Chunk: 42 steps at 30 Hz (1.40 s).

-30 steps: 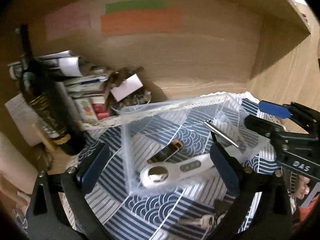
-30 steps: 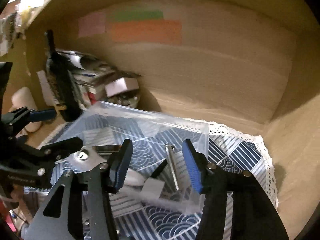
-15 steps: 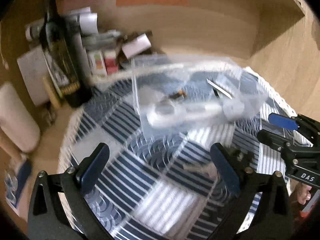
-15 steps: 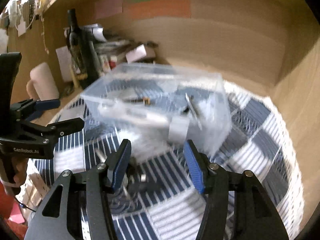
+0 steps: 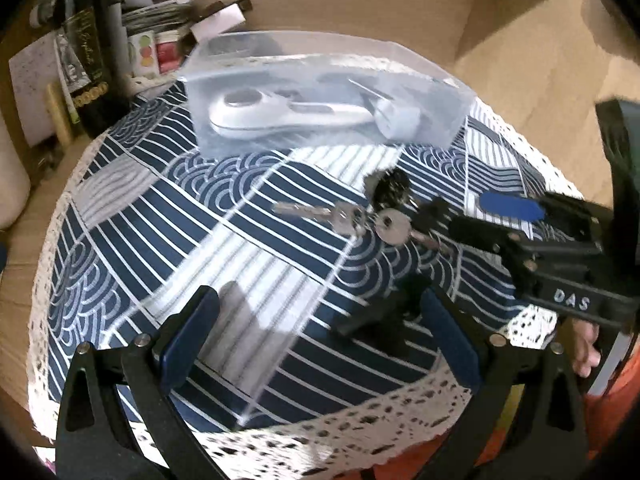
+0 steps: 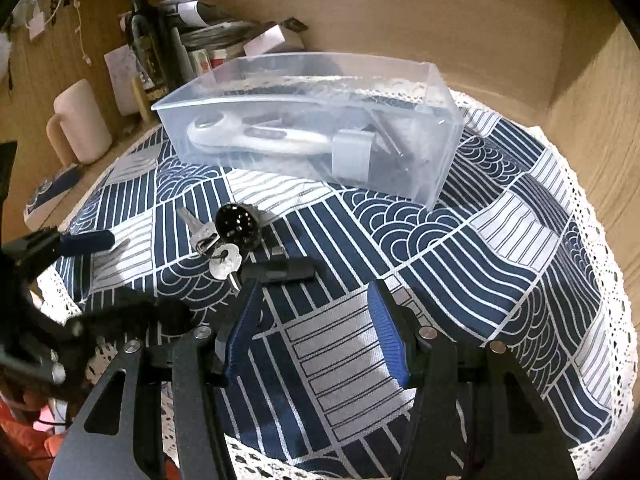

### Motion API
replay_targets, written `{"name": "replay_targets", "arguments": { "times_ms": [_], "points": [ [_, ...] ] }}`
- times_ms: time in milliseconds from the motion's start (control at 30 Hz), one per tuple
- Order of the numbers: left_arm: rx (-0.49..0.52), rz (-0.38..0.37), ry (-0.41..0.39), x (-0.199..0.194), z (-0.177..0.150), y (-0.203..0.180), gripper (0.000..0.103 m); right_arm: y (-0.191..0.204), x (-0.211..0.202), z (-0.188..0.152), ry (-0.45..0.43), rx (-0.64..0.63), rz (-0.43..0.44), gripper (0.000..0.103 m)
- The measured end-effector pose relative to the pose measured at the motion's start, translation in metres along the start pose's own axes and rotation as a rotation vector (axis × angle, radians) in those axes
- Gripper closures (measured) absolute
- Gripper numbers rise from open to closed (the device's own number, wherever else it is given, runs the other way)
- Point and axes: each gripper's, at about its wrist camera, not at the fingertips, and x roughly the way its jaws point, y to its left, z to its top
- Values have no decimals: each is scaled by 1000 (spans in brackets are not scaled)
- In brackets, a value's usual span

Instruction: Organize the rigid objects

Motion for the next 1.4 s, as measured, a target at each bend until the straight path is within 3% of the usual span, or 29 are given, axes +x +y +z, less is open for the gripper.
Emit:
{"name": "replay_targets", "arguments": {
  "times_ms": [67,133,167,233,333,400,467,667,833,1233,1333,1400],
  "points": [
    [22,3,-11,0,-4,-5,2,1,3,0,11,-5,6,52],
    [55,-5,-24,0,-7,-10,18,5,5,0,17,-15,14,52],
    [66,-10,-32,-1,-8,-12,20,7,7,1,19,-20,12,52],
    [76,-26,-43,-2,-6,-14,35,10,10,4,26,-33,11,52],
    [84,-77,-48,-6,-5,-15,56,15,13,8,32,-61,2,46],
    [88,-73,-53,-7,-4,-15,57,18,16,9,40,-70,15,41],
    [90,-70,-57,-8,-4,-14,65,22,19,10,51,-78,30,41],
    [53,-28,-79,-12,-1,4,65,23,22,9,36,-76,12,49],
    [9,-5,-100,-18,4,21,65,11,15,10,28,-17,57,49],
    [-41,27,-144,-27,17,36,65,13,24,14,28,-24,22,49],
    [-46,31,-149,-28,18,38,65,16,24,15,30,-33,36,59],
    [-49,27,-154,-29,20,39,65,13,25,16,36,-25,40,61]
  ]
}}
